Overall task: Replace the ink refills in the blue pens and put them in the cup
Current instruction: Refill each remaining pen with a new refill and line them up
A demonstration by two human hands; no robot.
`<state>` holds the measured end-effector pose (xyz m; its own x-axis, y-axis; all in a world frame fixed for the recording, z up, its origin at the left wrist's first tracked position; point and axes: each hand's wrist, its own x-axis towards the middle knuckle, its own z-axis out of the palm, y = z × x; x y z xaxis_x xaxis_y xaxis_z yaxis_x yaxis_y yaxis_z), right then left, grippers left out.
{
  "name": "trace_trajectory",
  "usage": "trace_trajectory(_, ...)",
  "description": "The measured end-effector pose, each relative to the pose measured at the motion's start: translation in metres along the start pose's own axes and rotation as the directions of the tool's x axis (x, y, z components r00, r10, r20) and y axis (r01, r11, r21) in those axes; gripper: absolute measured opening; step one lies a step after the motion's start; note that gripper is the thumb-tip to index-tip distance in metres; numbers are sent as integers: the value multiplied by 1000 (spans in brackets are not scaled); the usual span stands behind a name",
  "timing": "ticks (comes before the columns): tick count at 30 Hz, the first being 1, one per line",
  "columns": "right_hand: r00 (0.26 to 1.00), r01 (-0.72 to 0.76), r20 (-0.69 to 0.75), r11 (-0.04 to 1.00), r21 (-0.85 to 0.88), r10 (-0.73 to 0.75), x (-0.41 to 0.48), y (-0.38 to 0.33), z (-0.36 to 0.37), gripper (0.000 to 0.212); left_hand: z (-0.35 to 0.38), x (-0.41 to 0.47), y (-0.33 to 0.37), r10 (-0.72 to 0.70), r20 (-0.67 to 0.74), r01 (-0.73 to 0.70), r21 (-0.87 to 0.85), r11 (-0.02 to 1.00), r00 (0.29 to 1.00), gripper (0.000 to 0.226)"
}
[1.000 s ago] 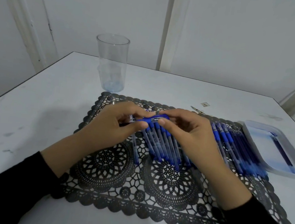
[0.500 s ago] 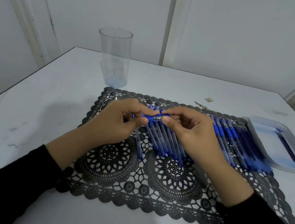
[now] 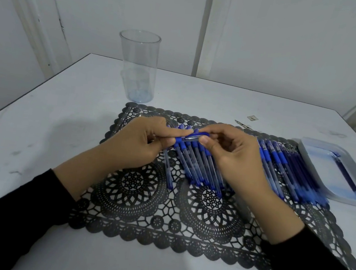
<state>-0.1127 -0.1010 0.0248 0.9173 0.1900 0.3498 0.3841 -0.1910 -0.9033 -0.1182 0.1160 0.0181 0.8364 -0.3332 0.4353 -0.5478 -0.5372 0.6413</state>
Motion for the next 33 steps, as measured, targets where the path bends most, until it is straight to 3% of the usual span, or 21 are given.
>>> trace_trajectory(3,1000,-2,-28,1000,15,2,6,-2,-9,17,-3,-4,-3,-66,-13,65,-41,997,998,56)
trace_trajectory(8,998,-29,-55,999,25,30,9,-2,-15,8,-5,-6,-2,-146,-83,139,-85,987,986,37)
trace_trajectory(14,999,-31,-28,994,-110,28,4,-4,-4,11,-12,-10,-4,-254,-156,228,-170,959,955,27)
trace_trajectory(19,990,125,95,941,-315,-100,-4,-9,25,16,-20,-17,-11,-314,-235,273,-191,943,920,23)
trace_trajectory(24,897,440,279,761,-478,-343,-9,-7,53,15,-32,-26,-20,-326,-307,300,-128,945,894,20)
trace_trajectory(33,925,372,309,702,-607,-222,-8,2,56,8,-30,-30,-22,-327,-281,316,-85,945,902,20)
